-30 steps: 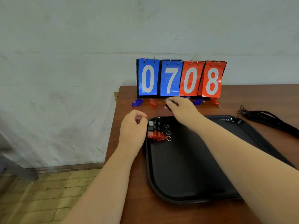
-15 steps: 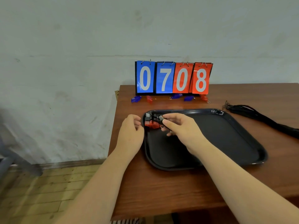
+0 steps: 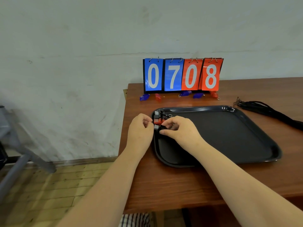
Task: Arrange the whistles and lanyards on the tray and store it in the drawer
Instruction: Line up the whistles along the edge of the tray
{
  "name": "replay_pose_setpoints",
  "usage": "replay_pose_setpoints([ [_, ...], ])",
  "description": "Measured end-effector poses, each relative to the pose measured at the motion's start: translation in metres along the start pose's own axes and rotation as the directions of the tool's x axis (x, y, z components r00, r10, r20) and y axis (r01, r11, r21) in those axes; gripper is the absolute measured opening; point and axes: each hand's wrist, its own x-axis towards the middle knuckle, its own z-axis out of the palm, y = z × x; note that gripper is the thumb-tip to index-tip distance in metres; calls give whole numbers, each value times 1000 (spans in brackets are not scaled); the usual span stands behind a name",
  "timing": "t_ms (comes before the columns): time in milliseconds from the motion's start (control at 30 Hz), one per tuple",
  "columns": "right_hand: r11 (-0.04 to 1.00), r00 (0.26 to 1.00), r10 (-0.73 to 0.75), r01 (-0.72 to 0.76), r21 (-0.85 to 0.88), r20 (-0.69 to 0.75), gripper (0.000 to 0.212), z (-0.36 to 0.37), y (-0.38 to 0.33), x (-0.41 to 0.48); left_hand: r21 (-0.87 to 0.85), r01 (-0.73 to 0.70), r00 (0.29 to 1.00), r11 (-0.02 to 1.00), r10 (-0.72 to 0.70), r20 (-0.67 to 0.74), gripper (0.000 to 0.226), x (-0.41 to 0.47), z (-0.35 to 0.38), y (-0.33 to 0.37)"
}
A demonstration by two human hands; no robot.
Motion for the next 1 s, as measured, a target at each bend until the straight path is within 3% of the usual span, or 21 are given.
replay_pose_setpoints([
  [233, 984, 994, -108, 103, -148, -27, 31, 2, 2, -1, 35, -39, 999, 999, 38, 27, 12, 1, 2, -3],
  [1000, 970, 987, -128, 105, -219, -94, 24, 3, 7, 2, 104, -59, 998, 993, 56, 28, 3, 1, 5, -2],
])
